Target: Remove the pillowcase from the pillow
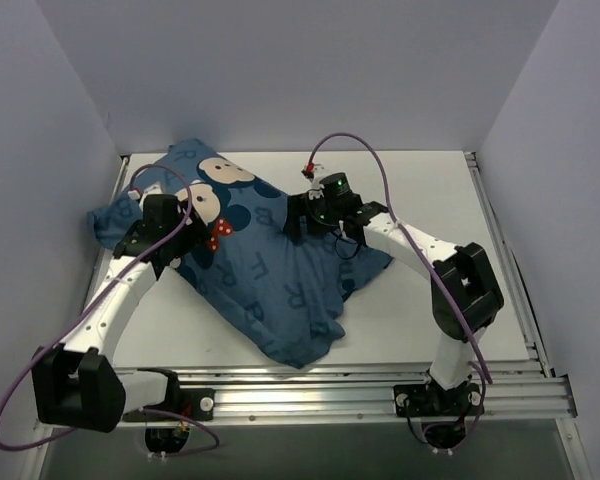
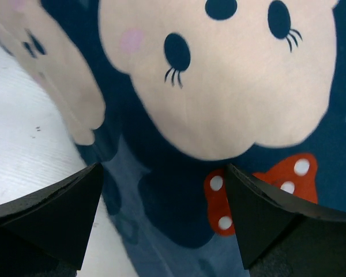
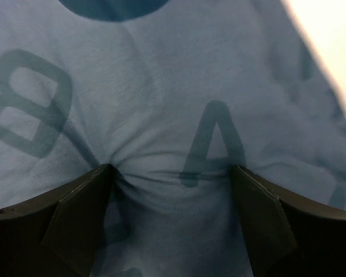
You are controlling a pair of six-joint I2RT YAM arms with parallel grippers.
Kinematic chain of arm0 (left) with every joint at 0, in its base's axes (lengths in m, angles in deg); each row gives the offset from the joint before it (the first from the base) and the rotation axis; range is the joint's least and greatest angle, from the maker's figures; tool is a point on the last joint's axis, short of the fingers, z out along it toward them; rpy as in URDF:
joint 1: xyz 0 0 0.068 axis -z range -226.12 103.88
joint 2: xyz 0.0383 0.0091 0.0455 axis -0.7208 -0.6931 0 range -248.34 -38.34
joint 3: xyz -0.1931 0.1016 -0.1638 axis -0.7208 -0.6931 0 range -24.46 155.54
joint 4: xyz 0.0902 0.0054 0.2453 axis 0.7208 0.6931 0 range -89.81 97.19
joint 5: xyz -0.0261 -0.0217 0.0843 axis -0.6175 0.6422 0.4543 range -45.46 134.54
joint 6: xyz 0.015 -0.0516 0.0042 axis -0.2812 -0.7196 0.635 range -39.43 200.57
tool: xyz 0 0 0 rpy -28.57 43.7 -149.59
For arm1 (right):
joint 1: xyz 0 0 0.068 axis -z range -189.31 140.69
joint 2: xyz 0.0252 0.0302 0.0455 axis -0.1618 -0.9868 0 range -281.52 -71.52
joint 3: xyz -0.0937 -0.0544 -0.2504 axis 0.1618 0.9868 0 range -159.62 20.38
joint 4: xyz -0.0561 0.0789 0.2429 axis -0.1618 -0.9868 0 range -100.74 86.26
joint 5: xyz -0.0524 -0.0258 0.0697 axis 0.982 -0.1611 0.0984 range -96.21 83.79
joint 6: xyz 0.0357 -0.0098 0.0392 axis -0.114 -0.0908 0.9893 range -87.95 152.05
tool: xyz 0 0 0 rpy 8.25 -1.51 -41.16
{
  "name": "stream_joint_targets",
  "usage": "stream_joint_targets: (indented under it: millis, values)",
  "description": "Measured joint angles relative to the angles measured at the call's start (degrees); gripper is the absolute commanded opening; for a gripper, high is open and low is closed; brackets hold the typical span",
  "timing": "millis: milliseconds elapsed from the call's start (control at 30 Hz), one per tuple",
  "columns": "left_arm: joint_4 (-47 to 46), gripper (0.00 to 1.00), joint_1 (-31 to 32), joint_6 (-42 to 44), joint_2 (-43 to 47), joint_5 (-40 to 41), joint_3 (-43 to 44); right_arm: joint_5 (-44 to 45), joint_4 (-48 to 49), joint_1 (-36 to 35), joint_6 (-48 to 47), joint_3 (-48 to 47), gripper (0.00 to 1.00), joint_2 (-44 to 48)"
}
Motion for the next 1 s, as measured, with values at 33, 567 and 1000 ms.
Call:
stream_joint_targets:
  millis: [33, 567, 1000]
  values:
    - [-0.9, 0.94, 0.0, 0.0, -1.7, -1.0, 0.0, -0.8, 1.2, -0.3, 0.2, 1.9, 0.77, -0.3]
    - [4.8, 0.94, 5.9, 1.5, 7.4, -6.2, -0.9, -8.3, -9.7, -12.4, 5.7, 21.4, 0.85, 33.1]
    - [4.9, 0.97, 5.8, 2.8, -1.8, -9.6, 5.5, -7.5, 3.1, 8.5, 12.6, 20.3, 0.98, 24.0]
